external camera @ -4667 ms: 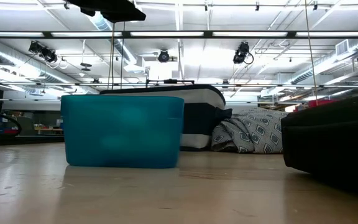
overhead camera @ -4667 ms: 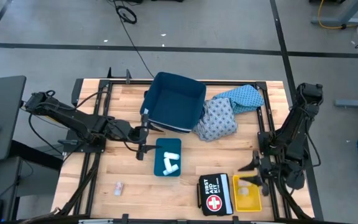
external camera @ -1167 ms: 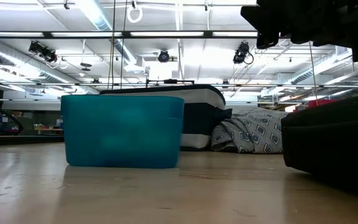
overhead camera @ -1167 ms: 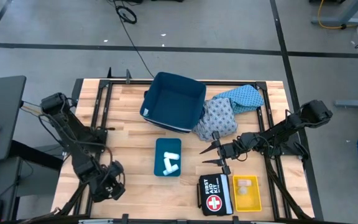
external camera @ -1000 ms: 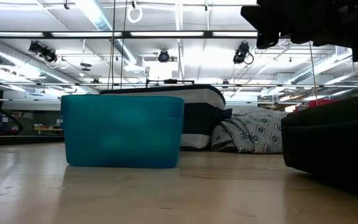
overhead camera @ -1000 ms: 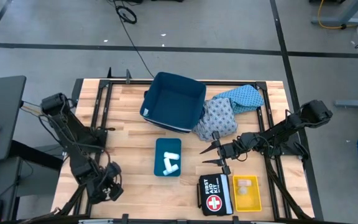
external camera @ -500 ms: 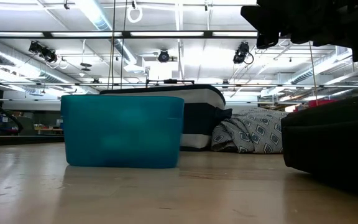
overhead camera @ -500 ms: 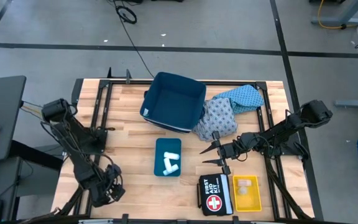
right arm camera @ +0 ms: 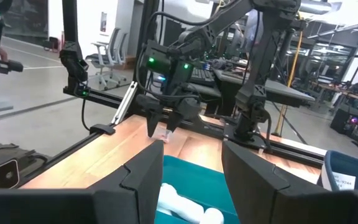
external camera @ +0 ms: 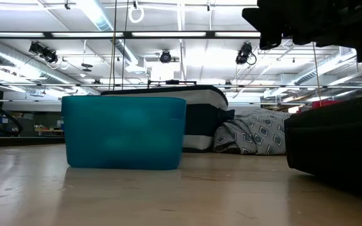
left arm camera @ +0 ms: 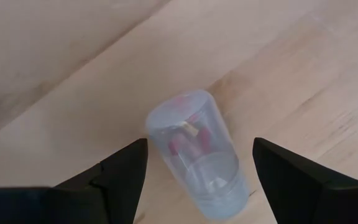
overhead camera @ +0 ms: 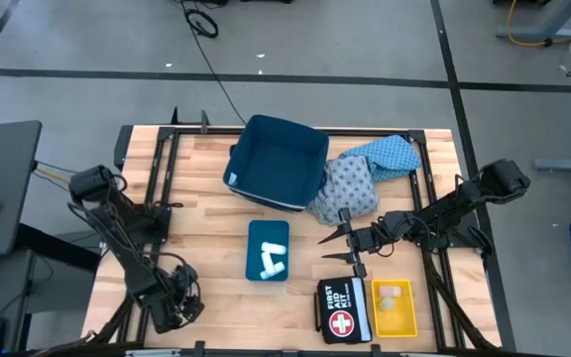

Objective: Pick & place medical supplies in basket/bin
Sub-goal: Put the transparent bottle in the yellow bin

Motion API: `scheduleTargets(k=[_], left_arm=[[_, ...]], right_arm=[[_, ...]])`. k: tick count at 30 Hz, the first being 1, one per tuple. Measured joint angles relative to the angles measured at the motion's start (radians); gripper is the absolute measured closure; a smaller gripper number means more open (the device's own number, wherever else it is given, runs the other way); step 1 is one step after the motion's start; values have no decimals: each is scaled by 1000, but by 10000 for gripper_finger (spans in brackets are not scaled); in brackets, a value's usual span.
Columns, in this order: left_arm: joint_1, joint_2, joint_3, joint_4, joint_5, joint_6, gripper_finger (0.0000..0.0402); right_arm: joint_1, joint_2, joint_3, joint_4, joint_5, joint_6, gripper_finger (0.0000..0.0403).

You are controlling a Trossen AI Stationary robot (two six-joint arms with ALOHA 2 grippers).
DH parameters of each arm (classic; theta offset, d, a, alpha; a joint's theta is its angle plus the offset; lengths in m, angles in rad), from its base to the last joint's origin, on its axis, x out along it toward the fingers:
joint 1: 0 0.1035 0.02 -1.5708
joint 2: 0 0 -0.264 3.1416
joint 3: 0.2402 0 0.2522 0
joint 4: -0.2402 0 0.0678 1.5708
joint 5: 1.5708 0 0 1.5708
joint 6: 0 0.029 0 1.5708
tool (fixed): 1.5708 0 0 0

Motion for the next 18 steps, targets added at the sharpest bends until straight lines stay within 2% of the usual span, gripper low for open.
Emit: scheduleTargets(k=[7,11,16,18], left_arm=[[0,10,0,4,40,0,149],[0,10,0,4,42,0,193],[0,9,0,5,36,19,271],[0,9,0,5,24,31,273]], right_arm=[[0,0,0,0,2,-1,231],[0,0,0,0,2,-1,231],[0,0,0,0,2,-1,231],[0,0,0,0,2,-1,231]])
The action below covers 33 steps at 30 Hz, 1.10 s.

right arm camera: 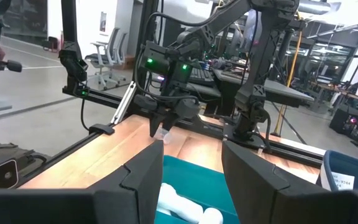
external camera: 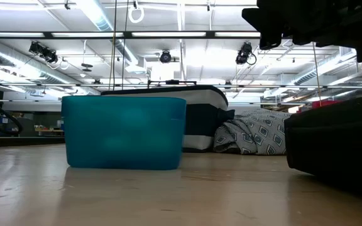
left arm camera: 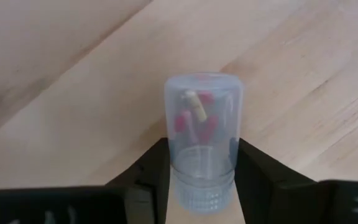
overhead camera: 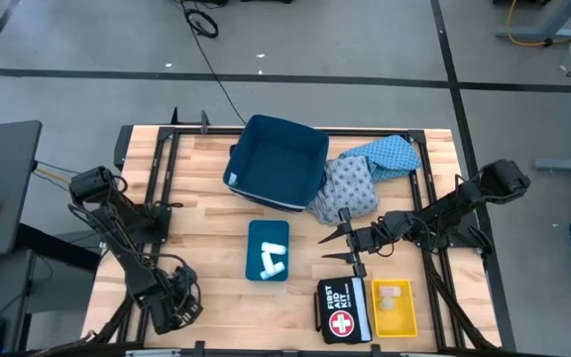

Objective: Pick & place medical supplies in basket/bin
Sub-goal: Put the transparent bottle in the yellow bin

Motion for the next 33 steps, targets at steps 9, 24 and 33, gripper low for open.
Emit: scheduleTargets(k=[9,24,33], left_arm=[[0,0,0,0,-271,121,273],[133,0,0,179,-771,869,273],[361,0,0,704,-744,1700,273]], right_arm=[[0,0,0,0,0,0,231],[0,0,0,0,0,5,231],[0,0,0,0,1,8,231]])
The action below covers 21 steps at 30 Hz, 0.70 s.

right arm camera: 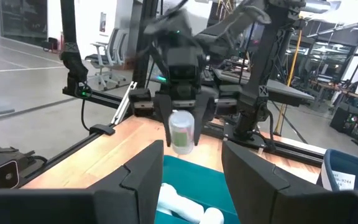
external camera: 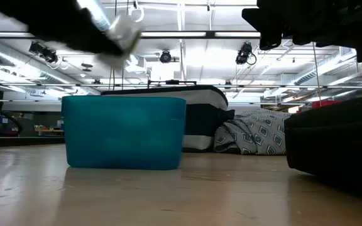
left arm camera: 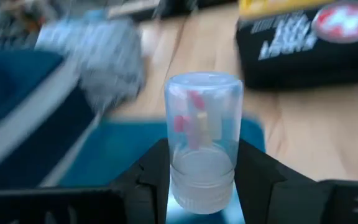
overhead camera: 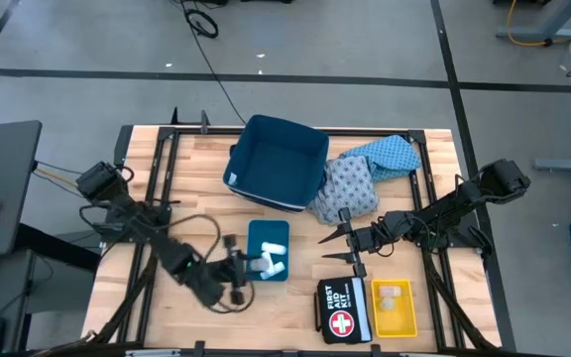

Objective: Pick & place medical supplies in basket/bin
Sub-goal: Put the transparent bottle in the yellow bin

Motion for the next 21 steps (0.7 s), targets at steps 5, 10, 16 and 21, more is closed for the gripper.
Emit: scheduleTargets(k=[5,10,16,21], left_arm=[[117,0,0,326,169,309,273],[234,0,0,525,387,453,273],[366,6,0,599,572,494,273],[449,6,0,601,684,516,273]], right_arm=[[0,0,0,0,34,0,231],[0,0,0,-3,46,26,231],[0,-1,0,-40,66,53,231],[0,-1,0,-43,150,51,231]])
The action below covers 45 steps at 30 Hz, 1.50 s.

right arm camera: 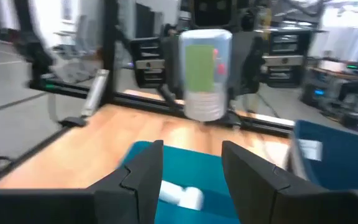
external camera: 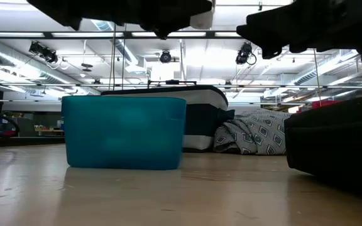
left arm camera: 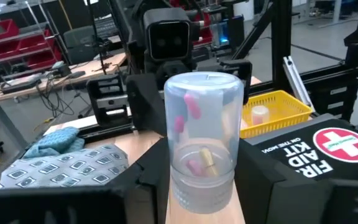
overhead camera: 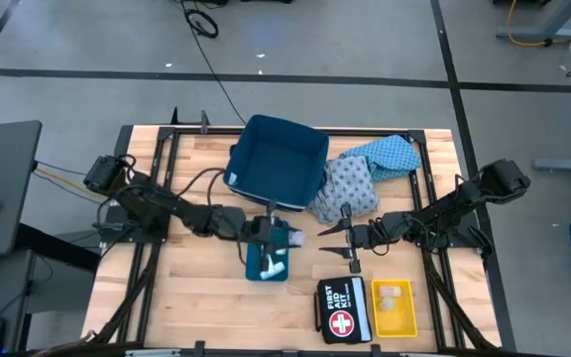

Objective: Pick & place medical supplies in basket/bin
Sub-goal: Put the transparent bottle in the yellow bin

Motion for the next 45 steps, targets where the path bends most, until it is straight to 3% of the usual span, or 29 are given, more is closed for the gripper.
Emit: scheduleTargets(k=[5,17,24,30,45], left_arm=[[68,0,-3,-8,75,13,273],[165,1,-6,-24,179,35,273],[185,1,-6,-15,180,32,273],[185,2,-6,11,179,28,273],[185,64,-6,103,181,5,273]], right_arm=[[-12,0,0,26,115,-27,224],[-96,0,16,50,77,31,134],[-124,0,91,33,33,-43,133],[-137,0,153,-89,3,-36,133],[-149,1,160,-84,-1,-37,133]])
